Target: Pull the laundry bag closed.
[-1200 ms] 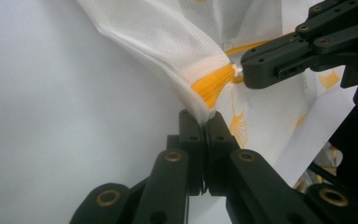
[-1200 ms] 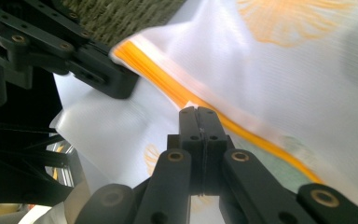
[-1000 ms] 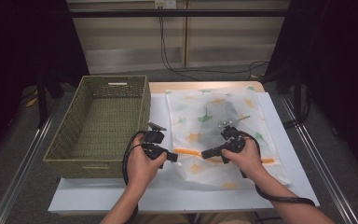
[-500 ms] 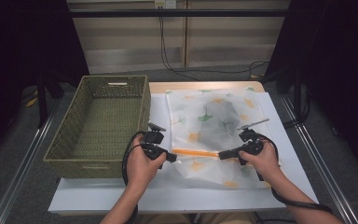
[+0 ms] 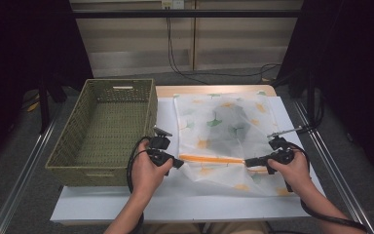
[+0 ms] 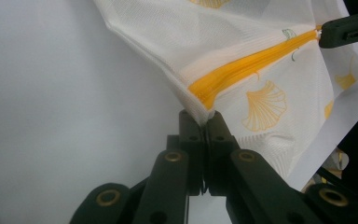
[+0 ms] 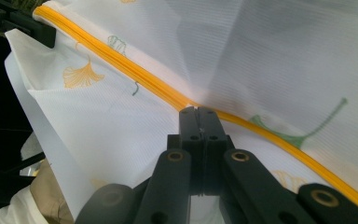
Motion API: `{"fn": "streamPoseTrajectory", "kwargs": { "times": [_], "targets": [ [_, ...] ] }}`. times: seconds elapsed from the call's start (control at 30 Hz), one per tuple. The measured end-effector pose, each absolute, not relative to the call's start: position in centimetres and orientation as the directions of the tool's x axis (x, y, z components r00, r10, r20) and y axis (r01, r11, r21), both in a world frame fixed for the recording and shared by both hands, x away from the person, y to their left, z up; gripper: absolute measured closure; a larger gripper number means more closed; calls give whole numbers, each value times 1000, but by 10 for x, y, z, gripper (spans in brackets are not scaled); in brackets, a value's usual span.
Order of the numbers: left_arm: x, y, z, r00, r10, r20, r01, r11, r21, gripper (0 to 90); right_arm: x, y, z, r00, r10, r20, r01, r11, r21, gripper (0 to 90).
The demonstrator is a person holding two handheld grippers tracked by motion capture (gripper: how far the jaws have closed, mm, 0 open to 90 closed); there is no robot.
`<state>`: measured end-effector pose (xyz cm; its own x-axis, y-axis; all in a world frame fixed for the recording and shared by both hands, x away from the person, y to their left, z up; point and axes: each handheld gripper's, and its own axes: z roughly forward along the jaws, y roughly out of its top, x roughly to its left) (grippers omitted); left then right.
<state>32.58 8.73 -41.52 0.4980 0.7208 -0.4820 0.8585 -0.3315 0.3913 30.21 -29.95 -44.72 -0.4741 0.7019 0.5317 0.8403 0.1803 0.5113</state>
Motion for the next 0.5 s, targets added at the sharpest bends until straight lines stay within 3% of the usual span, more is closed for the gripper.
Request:
{"fn": "streamPoseTrajectory", "kwargs": {
  "times": [0.5],
  "targets": [
    [327, 91, -412, 489, 741, -460, 861, -326, 391, 883, 284, -352, -449, -406, 768, 496, 852, 121, 509, 900]
  ]
}}
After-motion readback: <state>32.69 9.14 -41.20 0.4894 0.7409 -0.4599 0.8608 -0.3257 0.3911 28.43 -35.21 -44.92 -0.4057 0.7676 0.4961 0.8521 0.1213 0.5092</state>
